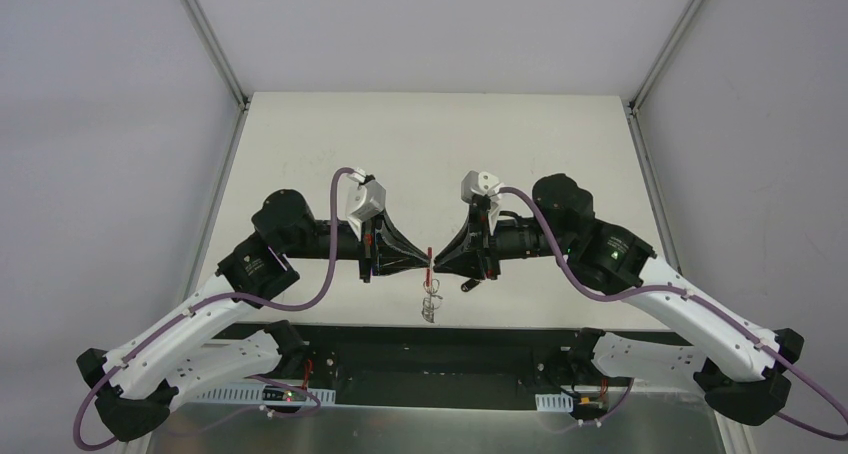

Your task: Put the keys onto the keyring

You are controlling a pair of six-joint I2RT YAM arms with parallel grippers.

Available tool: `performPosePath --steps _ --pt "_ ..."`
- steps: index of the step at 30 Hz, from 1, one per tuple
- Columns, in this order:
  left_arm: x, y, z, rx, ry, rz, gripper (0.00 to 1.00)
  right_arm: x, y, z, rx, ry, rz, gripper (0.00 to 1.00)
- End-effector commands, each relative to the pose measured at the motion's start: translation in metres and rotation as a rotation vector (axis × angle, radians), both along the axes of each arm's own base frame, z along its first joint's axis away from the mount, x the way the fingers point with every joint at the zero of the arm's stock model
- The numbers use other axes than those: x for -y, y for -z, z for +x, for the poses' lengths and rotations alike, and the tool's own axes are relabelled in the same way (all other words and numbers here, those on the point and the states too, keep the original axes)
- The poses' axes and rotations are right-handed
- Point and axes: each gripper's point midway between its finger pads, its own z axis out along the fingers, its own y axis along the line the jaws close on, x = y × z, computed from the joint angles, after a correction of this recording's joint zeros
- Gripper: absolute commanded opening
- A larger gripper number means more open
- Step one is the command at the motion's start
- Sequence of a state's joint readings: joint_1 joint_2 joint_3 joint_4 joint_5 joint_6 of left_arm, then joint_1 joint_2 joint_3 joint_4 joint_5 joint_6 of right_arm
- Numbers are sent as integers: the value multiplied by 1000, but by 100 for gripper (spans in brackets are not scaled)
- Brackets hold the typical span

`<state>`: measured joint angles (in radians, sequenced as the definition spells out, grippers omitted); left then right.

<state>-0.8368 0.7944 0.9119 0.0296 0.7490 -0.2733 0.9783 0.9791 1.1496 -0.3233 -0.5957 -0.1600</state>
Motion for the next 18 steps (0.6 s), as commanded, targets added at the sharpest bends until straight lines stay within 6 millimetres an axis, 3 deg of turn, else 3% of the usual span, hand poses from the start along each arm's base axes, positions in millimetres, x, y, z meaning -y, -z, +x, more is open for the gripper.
performPosePath --steps 1,6,9,18 --pt "-3 -26 -5 65 13 -82 0 -5 -16 -3 28 -35 61 17" --pt "-3 -26 -5 64 15 -84 0 -7 -17 -4 22 -46 70 14" --pt "-2 -26 -5 63 14 -84 0 -7 -18 -6 16 -63 70 0" --pt "-4 -32 -7 65 15 -101 0 -3 -15 -3 3 -21 59 0"
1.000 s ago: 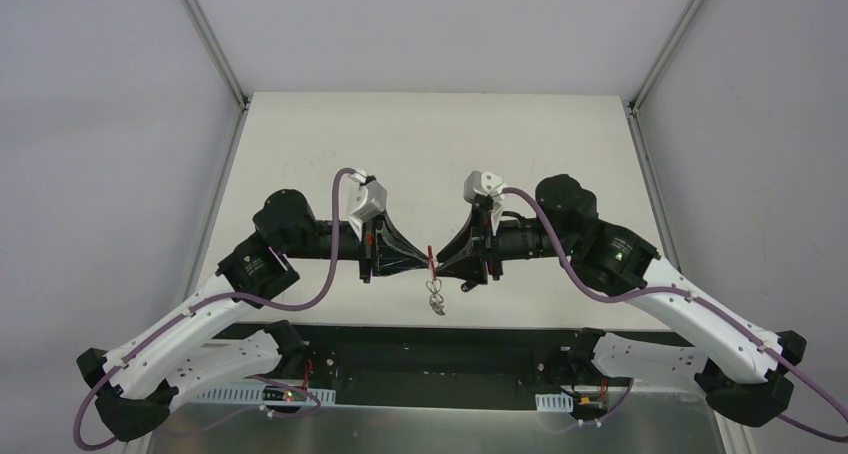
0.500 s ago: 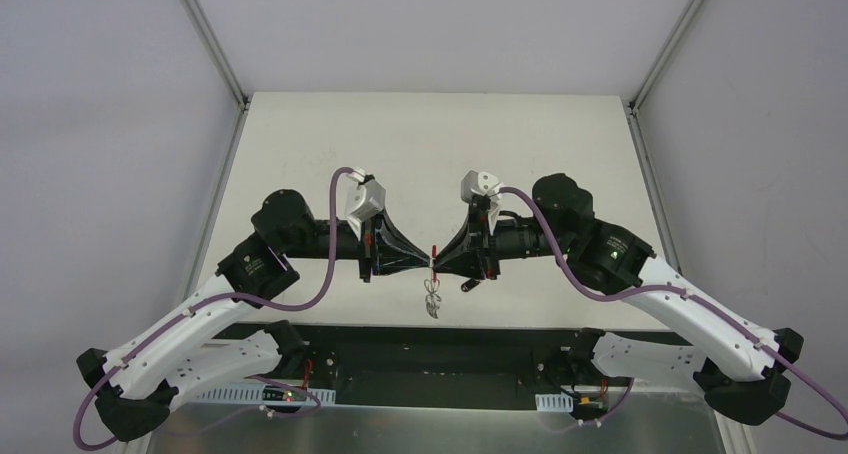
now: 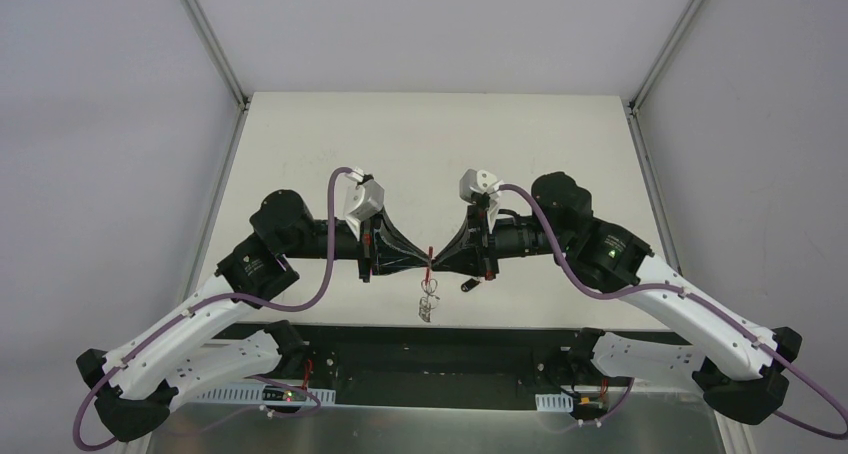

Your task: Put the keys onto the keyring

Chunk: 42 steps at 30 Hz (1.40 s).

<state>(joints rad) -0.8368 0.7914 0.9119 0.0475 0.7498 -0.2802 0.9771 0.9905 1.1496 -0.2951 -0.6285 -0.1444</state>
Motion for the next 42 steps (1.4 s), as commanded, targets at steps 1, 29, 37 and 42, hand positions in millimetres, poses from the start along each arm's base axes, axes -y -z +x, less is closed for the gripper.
performPosePath --steps 1,29,37,42 --pt "-6 -30 -7 60 7 -93 0 2 -10 2 11 30 36 0" --pt "27 78 97 -167 -384 133 55 122 30 64 -14 784 -193 0" --pt "64 137 112 -326 -325 243 55 166 24 75 -8 993 -201 0" --pt "87 193 114 -407 -235 373 55 171 27 73 -18 1007 -205 0"
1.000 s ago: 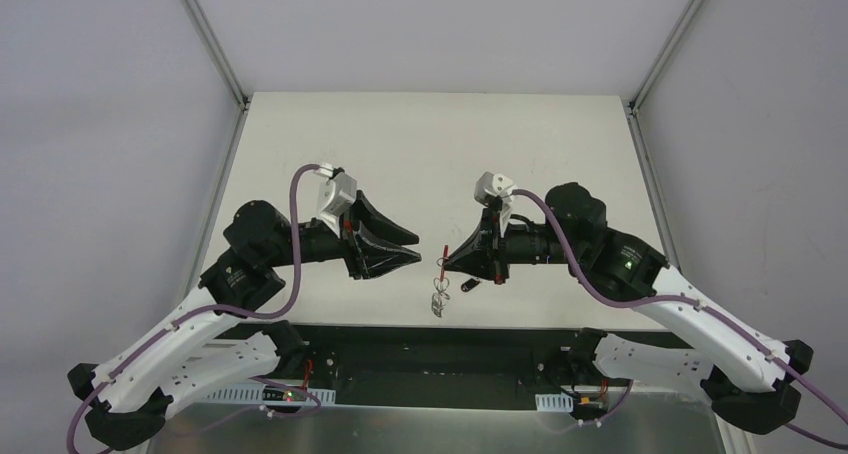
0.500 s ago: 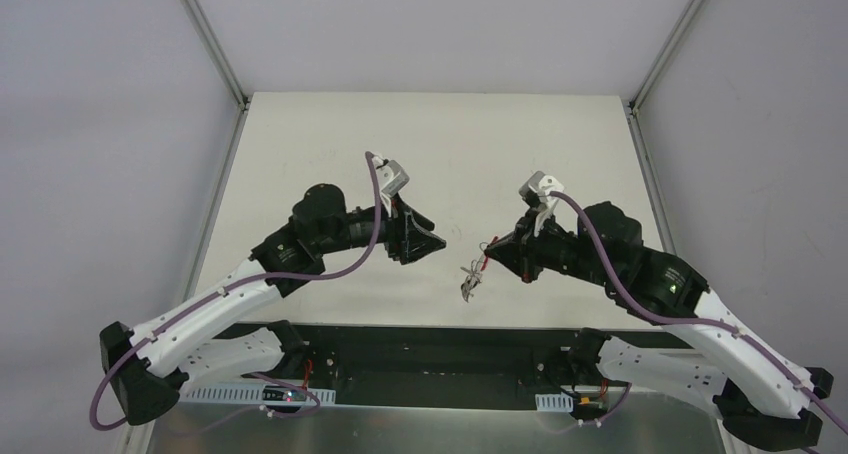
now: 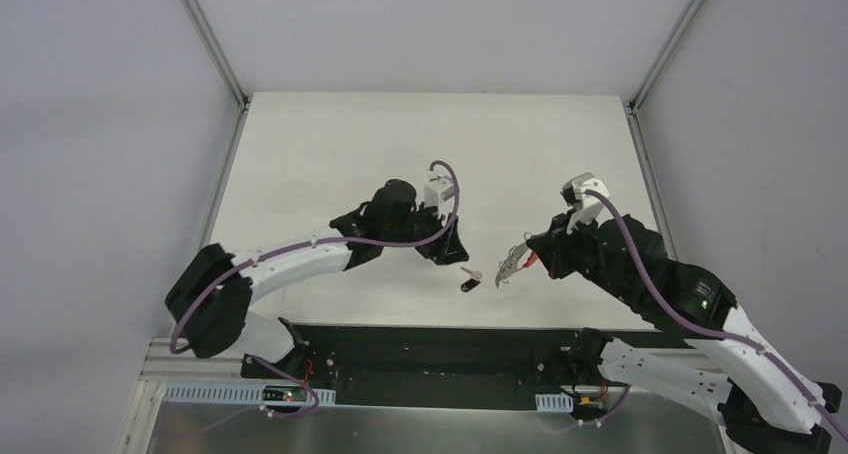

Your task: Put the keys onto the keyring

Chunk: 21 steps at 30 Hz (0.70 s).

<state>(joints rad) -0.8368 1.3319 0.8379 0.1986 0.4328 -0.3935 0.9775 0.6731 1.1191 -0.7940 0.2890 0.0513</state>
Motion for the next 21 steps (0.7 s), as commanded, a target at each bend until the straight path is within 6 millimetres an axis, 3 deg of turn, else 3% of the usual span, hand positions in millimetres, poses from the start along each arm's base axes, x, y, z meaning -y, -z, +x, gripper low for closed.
performPosePath --steps 1,5,21 --pt "27 21 -1 -61 117 3 55 14 -21 3 36 76 54 0" --pt "44 43 -4 -46 219 26 56 17 -27 -2 43 61 74 0" --pt "78 70 -15 130 538 -25 57 8 -29 -23 -4 -49 111 0"
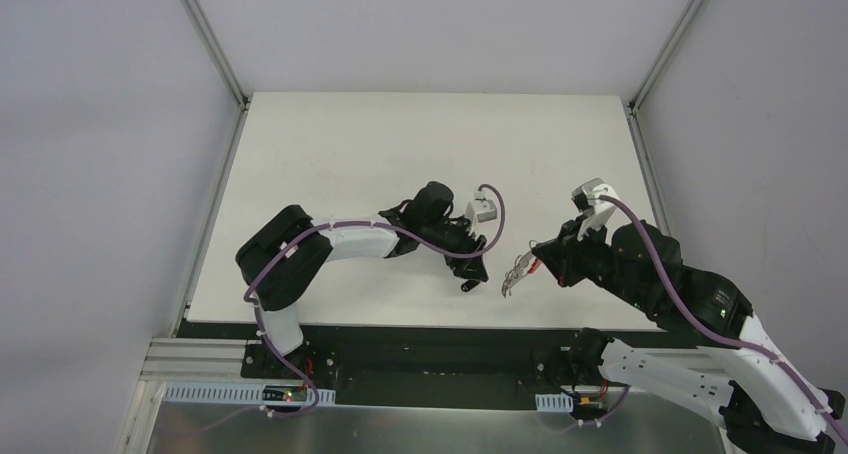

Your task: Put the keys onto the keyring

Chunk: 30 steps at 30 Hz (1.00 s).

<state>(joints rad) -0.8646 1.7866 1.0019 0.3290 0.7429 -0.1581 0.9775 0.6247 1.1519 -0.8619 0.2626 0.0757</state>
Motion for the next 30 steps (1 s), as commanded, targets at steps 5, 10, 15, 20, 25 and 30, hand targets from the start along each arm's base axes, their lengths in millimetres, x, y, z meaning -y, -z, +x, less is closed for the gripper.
performPosePath --steps 5,10,15,20,25,30 --pt "16 1 -8 124 210 -85 58 -5 -22 -12 4 -55 83 0" --pt "18 15 -2 144 213 -61 58 -7 -20 -13 -5 -66 79 0" --pt "16 24 -4 139 230 -44 58 -9 -20 -13 -9 -73 77 0" --pt "12 33 -5 142 233 -16 55 -11 -20 -13 -13 -79 78 0" --pt "11 37 -5 135 241 -8 52 -14 -19 -13 -19 -88 77 0" --pt "12 43 -5 129 242 0 50 -14 -18 -13 -23 -89 73 0"
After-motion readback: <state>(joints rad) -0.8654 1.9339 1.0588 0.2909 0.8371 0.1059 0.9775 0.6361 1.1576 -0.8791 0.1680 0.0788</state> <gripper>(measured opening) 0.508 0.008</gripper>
